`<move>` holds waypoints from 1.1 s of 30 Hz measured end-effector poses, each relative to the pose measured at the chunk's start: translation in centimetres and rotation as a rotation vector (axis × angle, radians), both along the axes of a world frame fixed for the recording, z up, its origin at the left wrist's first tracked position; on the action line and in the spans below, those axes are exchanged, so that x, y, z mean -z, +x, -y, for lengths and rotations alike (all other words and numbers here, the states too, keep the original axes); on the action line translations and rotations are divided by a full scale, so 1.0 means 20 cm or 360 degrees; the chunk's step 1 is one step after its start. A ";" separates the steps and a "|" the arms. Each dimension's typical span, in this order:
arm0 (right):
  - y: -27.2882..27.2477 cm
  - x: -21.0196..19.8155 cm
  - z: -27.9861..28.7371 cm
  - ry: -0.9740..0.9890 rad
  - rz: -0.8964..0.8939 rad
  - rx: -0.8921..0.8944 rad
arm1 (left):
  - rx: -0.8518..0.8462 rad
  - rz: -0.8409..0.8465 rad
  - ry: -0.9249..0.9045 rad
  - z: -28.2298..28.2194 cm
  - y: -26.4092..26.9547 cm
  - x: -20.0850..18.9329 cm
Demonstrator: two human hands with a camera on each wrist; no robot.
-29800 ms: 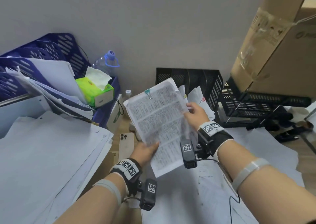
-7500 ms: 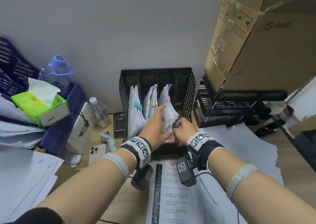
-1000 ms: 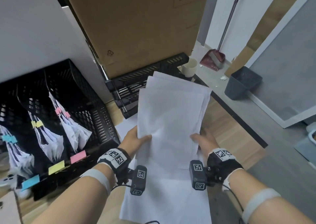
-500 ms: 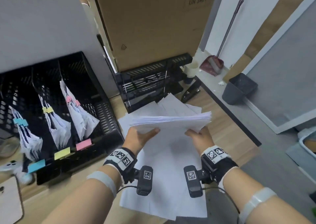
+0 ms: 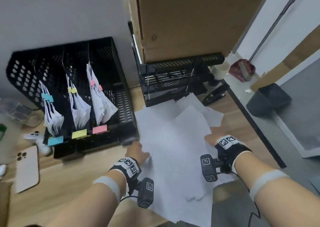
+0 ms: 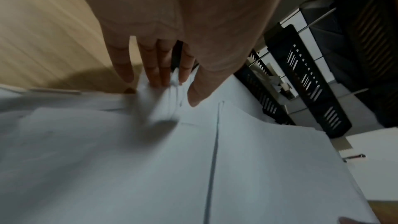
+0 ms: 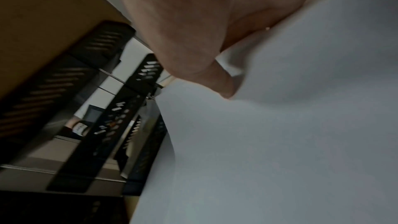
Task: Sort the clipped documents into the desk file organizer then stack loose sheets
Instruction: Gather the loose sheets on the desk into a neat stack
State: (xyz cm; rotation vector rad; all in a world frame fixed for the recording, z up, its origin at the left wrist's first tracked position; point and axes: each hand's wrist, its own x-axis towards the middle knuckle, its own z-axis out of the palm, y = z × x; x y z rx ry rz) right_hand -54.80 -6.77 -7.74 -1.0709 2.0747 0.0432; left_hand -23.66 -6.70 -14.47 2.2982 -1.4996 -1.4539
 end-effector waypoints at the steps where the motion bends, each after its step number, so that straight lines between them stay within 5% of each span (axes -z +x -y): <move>1: 0.01 0.04 0.00 0.0049 -0.0038 -0.0016 | 0.0061 0.0038 -0.0036 -0.02 0.01 0.01; 7: 0.06 0.18 -0.07 0.0017 0.0084 0.0149 | 0.0265 0.0107 -0.0003 -0.07 -0.06 0.00; 17: -0.12 0.19 -0.29 -0.0158 0.0353 0.0950 | 0.0569 0.0347 0.0130 -0.01 -0.04 -0.06; 22: -0.14 0.17 -0.32 -0.0169 0.0354 0.1015 | 0.0627 0.0428 0.0097 -0.02 0.04 -0.11; 26: -0.10 0.17 -0.30 -0.0192 0.0365 0.1056 | 0.0426 0.0324 -0.0098 -0.05 0.10 -0.15; 33: -0.04 0.11 -0.17 -0.0231 0.0311 0.0905 | -0.0345 -0.0154 -0.0483 -0.12 0.10 -0.09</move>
